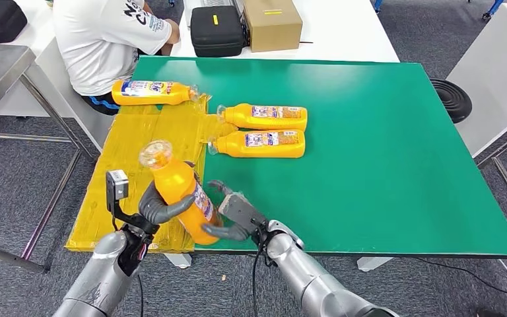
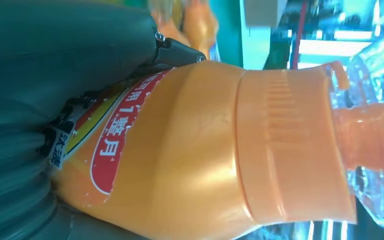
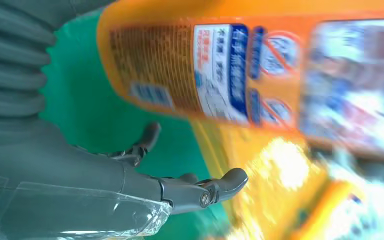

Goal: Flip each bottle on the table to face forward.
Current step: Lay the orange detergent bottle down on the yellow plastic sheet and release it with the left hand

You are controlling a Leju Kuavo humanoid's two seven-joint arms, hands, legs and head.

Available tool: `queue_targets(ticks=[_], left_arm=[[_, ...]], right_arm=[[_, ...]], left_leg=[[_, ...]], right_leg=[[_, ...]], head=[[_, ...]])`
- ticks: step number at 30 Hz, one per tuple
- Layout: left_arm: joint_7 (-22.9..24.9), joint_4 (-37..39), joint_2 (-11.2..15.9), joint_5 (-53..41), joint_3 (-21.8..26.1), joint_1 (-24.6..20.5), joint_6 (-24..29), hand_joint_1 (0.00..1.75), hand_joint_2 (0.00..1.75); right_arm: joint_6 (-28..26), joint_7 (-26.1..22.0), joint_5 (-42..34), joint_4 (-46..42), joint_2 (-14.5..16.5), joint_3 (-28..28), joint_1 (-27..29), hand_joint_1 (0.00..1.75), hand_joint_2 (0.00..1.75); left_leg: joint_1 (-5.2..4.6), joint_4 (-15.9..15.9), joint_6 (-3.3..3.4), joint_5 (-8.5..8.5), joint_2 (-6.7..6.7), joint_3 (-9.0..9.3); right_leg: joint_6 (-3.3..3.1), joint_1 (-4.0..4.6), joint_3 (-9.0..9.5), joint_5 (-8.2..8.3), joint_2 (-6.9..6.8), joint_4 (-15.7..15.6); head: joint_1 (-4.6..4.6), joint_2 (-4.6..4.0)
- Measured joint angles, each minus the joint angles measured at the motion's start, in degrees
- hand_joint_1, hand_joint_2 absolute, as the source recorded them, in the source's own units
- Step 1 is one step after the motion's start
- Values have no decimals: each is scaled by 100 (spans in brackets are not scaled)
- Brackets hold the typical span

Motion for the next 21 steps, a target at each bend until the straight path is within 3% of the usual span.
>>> queue_targets(ticks=[13, 19, 21], left_arm=[[38, -1043, 624, -1088, 632, -722, 1269, 175, 175], [42, -1345, 815, -1854, 712, -892, 1870, 175, 175], [148, -1414, 925, -2587, 712, -964, 2241, 175, 175]], right_arm=[[26, 106, -103, -1652, -340, -422, 676, 0, 0], [25, 137, -187, -2180, -448, -650, 924, 0, 0], [7, 154, -231, -2395, -478, -783, 1048, 0, 87]], left_leg=[[1, 0, 1, 2, -2, -1], [0, 0, 1, 2, -2, -1], [0, 0, 1, 1, -2, 0]], right_leg=[[0, 0, 1, 1, -1, 1], [0, -1, 0, 0, -2, 0], [0, 0, 0, 1, -1, 0]], head=[[-1, 0], [1, 0], [0, 0]])
